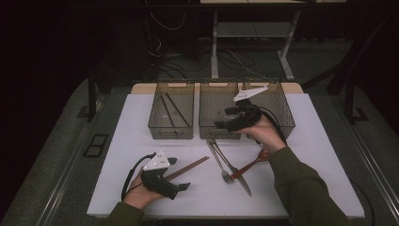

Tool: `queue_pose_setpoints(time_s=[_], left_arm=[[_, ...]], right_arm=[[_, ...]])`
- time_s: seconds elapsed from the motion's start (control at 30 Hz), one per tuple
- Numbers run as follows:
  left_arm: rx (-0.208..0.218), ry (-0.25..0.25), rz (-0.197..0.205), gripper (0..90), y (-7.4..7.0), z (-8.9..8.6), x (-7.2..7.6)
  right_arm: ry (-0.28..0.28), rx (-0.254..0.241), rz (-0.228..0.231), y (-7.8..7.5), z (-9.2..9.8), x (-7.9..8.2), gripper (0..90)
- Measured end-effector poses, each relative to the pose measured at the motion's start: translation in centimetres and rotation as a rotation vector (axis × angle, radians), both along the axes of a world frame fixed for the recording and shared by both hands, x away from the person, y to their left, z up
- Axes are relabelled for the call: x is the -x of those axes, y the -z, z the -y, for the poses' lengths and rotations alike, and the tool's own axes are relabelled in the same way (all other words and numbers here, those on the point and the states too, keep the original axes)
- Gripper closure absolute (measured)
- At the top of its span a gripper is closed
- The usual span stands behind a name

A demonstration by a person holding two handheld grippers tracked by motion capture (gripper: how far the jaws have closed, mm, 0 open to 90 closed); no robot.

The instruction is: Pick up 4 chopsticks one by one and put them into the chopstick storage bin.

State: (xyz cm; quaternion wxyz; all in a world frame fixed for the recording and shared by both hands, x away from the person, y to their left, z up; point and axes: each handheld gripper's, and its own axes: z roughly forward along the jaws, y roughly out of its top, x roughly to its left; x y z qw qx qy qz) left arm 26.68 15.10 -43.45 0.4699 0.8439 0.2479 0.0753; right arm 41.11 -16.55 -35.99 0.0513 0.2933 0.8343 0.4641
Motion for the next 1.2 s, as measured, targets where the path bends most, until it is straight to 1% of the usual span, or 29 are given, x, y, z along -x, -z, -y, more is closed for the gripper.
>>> queue_pose_setpoints(time_s=[0.03, 0.1, 0.13, 0.23, 0.33, 0.53, 0.6, 0.63, 0.77, 0.83, 1.03, 1.2], left_arm=[[0.004, -0.006, -0.003, 0.0, 0.0, 0.0, 0.0], [-0.014, 0.001, -0.007, 0.0, 0.0, 0.0, 0.0], [-0.011, -0.002, -0.01, 0.0, 0.0, 0.0, 0.0], [-0.007, -0.005, -0.01, 0.0, 0.0, 0.0, 0.0], [-0.014, -0.004, -0.01, 0.0, 0.0, 0.0, -0.1], [-0.013, 0.0, -0.005, 0.0, -0.2, 0.1, 0.0], [-0.015, -0.001, -0.008, 0.0, -0.1, 0.1, 0.0], [-0.016, -0.001, -0.008, 0.0, -0.1, 0.1, 0.0], [-0.017, -0.003, -0.005, 0.0, -0.2, 0.1, 0.1], [-0.019, -0.003, -0.005, 0.0, -0.2, 0.1, 0.1], [-0.016, -0.005, -0.001, 0.0, -0.3, 0.0, 0.2], [-0.014, -0.005, 0.002, 0.0, -0.4, 0.0, 0.2]], right_arm=[[-0.002, 0.002, 0.009, 0.1, 0.3, 0.3, 17.7], [0.0, 0.007, 0.023, 0.3, 0.8, 1.0, 16.5], [-0.003, 0.008, 0.029, 0.4, 1.1, 1.3, 13.9], [-0.001, 0.01, 0.05, 0.6, 1.8, 2.3, 11.4], [0.003, 0.015, 0.064, 0.8, 2.5, 3.2, 11.4], [0.009, 0.023, 0.064, 1.7, 3.9, 5.2, 11.3], [0.019, 0.025, 0.05, 2.1, 4.5, 5.6, 11.2], [0.021, 0.028, 0.05, 2.4, 4.8, 5.8, 9.8], [0.018, 0.021, 0.041, 3.1, 5.8, 6.9, 9.8], [0.027, 0.015, 0.054, 3.3, 6.4, 7.7, 9.8], [0.077, -0.004, 0.052, 4.5, 8.7, 9.7, 9.9], [0.096, -0.009, 0.08, 5.0, 10.0, 11.4, 9.8]])
